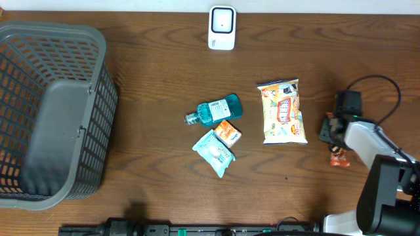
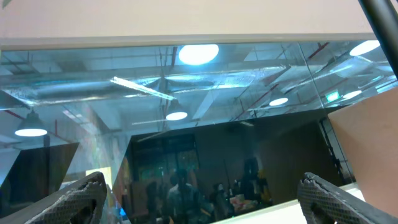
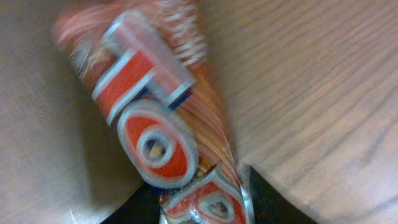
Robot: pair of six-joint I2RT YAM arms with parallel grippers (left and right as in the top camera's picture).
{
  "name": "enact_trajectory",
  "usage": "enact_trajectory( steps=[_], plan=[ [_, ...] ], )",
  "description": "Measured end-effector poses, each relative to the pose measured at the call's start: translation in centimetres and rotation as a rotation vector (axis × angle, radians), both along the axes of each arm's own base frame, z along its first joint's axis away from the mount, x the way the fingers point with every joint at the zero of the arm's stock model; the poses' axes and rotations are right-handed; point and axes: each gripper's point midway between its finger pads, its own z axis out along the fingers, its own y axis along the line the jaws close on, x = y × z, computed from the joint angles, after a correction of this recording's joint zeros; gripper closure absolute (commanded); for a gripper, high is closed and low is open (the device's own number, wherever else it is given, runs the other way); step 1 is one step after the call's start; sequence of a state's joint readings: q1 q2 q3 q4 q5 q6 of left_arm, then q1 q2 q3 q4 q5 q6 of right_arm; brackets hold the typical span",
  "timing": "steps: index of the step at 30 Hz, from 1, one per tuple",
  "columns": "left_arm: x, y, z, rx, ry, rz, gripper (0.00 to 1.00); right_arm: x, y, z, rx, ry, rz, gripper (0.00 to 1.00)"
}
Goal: Scan the item barcode
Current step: 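Lower the right gripper onto the red TOP bar and grasp it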
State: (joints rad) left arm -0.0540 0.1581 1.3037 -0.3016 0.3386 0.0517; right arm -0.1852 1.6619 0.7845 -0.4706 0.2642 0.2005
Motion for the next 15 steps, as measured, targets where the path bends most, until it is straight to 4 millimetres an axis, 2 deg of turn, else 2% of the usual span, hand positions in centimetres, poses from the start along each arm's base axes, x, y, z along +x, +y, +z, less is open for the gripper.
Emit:
enact_trajectory(
  steps=[2, 6, 8, 11, 15],
  plan=[
    [0.0, 0.0, 0.0, 0.0, 0.0, 0.0, 0.02, -0.6, 0.2, -0.2, 0.069, 0.012, -0.022, 0.99],
    [0.0, 0.0, 0.0, 0.0, 0.0, 0.0, 0.02, -0.9, 0.5, -0.3, 0.148, 0.006, -0.047, 0.99],
    [0.0, 0.0, 0.0, 0.0, 0.0, 0.0, 0.02, -1.2, 1.3, -0.3, 0.213, 0.017, -0.037, 0.99],
    [0.0, 0.0, 0.0, 0.0, -0.001, 0.0, 0.02, -1.6, 4.7, 0.1, 0.407, 0.052, 0.037, 0.99],
    [0.0, 0.0, 0.0, 0.0, 0.0, 0.0, 0.02, -3.0, 10.9, 0.9, 0.761, 0.098, 0.162, 0.99]
  ],
)
